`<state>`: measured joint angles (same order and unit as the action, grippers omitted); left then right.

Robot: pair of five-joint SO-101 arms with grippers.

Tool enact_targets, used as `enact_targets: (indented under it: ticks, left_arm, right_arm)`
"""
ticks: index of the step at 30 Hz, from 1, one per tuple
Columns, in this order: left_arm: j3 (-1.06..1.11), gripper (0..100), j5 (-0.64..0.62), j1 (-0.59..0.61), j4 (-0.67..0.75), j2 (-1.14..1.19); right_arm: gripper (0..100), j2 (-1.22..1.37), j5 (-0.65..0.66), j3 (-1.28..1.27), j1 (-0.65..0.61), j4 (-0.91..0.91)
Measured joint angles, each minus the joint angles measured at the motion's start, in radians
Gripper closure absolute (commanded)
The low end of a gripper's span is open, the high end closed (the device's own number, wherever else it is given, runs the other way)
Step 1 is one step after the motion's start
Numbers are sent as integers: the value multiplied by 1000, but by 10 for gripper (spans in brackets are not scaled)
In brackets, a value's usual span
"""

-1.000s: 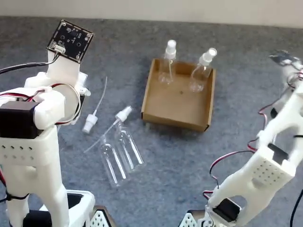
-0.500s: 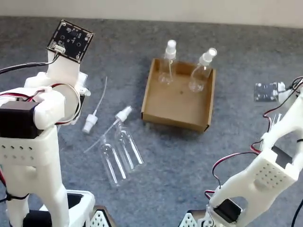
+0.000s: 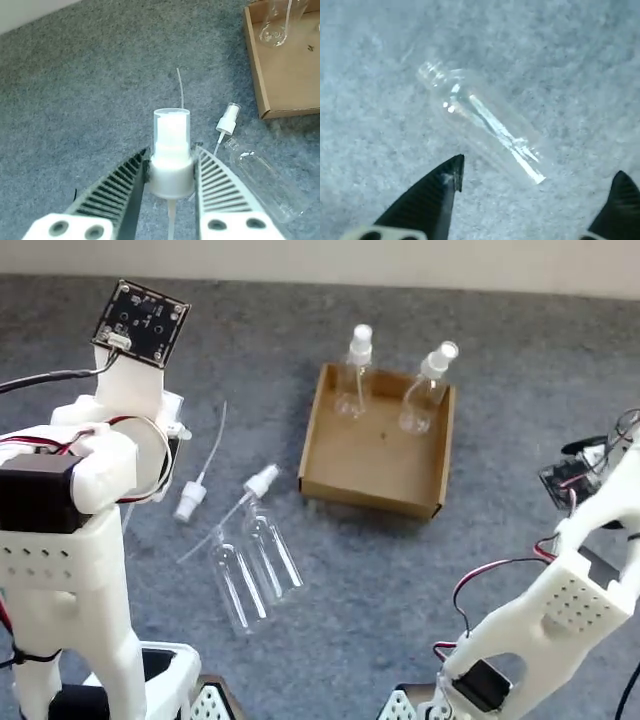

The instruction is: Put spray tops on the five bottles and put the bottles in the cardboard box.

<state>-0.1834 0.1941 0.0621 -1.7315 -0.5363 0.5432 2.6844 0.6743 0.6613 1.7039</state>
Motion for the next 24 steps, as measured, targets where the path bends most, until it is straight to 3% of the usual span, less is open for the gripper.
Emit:
enact_targets:
  ticks: [5, 19, 24]
  left_arm:
    - [0, 954, -26, 0, 0, 0]
    - [0, 954, -41, 0, 0, 0]
    - [0, 954, -41, 0, 0, 0]
  right_arm:
    - [623, 43, 75, 2, 46, 0]
    - [641, 163, 78, 2, 46, -9]
    - [679, 203, -29, -9, 46, -75]
